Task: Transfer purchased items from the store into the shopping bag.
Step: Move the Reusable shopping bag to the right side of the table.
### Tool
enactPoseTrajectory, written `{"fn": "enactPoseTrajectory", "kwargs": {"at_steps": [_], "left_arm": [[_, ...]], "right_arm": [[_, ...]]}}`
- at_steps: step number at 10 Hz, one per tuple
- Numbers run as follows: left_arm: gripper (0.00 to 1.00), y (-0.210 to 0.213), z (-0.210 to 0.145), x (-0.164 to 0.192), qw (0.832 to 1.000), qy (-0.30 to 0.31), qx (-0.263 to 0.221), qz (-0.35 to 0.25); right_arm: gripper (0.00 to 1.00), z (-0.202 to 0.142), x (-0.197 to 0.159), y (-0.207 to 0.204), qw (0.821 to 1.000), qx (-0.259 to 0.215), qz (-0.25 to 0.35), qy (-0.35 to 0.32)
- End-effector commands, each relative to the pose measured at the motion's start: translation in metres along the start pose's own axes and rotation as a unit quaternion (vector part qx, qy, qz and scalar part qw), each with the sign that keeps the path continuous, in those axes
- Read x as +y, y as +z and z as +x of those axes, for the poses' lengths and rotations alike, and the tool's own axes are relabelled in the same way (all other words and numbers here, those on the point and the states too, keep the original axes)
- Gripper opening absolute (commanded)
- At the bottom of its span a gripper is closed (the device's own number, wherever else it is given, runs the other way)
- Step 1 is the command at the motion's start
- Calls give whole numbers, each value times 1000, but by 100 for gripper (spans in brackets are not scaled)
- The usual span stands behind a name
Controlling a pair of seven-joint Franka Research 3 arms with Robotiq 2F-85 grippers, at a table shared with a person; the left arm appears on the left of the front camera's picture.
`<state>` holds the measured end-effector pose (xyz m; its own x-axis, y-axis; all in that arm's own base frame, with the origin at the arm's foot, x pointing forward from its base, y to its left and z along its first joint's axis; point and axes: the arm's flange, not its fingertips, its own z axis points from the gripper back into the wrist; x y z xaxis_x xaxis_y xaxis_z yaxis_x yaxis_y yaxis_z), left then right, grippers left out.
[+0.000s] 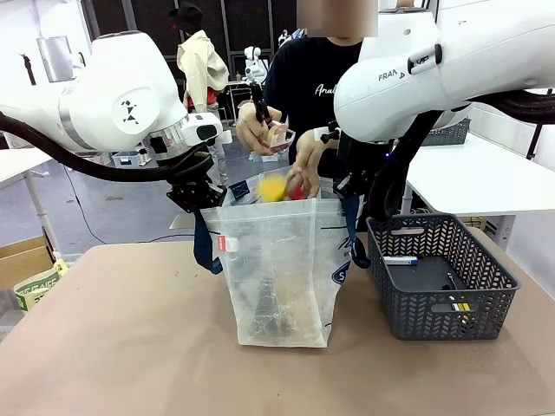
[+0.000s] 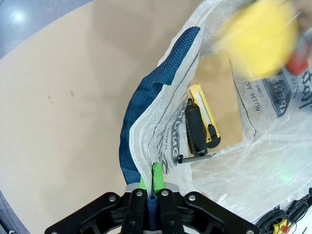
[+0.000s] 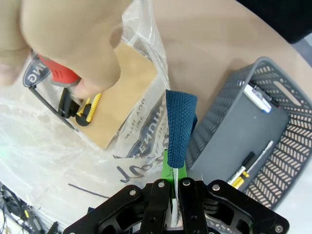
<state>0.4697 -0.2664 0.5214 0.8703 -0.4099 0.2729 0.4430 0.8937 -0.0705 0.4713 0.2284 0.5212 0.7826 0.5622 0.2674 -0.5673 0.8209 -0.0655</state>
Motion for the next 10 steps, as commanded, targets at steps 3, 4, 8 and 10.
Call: {"fn": "enactPoseTrajectory", "kwargs": {"at_steps": [3, 4, 8, 10], "left_arm": [[0, 0, 0, 0, 1000, 4, 0, 0], [0, 0, 0, 0, 1000, 4, 0, 0], [0, 0, 0, 0, 1000, 4, 0, 0], [0, 0, 0, 0, 1000, 4, 0, 0]], "right_arm": [[0, 0, 0, -1, 1000, 1, 0, -2], [0, 0, 0, -1, 1000, 1, 0, -2], [0, 0, 0, -1, 1000, 1, 0, -2], [0, 0, 0, -1, 1000, 1, 0, -2]]}}
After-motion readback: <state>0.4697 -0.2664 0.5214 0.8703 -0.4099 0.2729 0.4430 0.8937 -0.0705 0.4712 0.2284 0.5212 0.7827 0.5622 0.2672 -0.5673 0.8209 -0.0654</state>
